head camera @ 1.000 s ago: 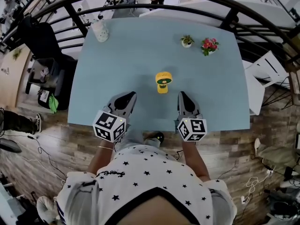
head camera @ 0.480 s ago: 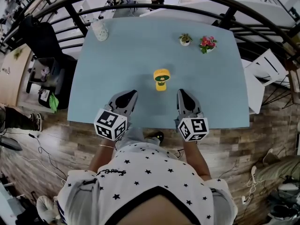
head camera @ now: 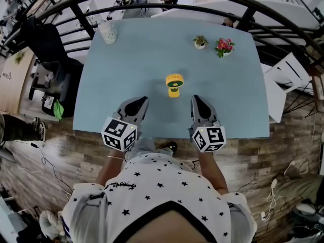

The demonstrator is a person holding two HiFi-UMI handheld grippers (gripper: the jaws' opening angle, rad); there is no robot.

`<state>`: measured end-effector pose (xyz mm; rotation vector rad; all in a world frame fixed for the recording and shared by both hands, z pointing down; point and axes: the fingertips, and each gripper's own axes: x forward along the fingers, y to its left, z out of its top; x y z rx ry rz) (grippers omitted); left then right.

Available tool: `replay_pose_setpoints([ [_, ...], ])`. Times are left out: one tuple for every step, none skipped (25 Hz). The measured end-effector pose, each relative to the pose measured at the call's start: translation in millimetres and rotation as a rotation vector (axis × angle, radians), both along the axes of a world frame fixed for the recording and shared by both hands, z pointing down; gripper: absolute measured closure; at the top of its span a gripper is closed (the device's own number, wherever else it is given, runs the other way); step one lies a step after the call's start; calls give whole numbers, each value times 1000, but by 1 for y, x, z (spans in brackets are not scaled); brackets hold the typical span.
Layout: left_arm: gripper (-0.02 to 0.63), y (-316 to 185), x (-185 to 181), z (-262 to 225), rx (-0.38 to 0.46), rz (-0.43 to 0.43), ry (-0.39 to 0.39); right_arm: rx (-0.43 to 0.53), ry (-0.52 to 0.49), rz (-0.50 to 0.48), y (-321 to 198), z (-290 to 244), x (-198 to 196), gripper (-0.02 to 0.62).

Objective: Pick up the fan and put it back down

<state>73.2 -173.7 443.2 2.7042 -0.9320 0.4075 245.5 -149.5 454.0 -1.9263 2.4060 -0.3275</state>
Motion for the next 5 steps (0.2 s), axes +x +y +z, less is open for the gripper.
replay_pose_setpoints([
  [577, 0, 0, 0, 0, 0, 1, 0, 0, 0, 0, 0, 0, 597],
  [577, 0, 0, -1, 0, 1, 1, 0, 0, 0, 0, -1, 0, 597],
  [577, 1, 0, -2, 0, 1, 2, 1, 1, 0, 0, -2, -1, 597],
  [577, 1, 0, -2, 1, 0, 3, 2, 2, -1, 1, -3, -1, 597],
  [577, 1, -1, -3, 2, 0, 3, 3, 2, -2, 1, -4, -1, 597],
])
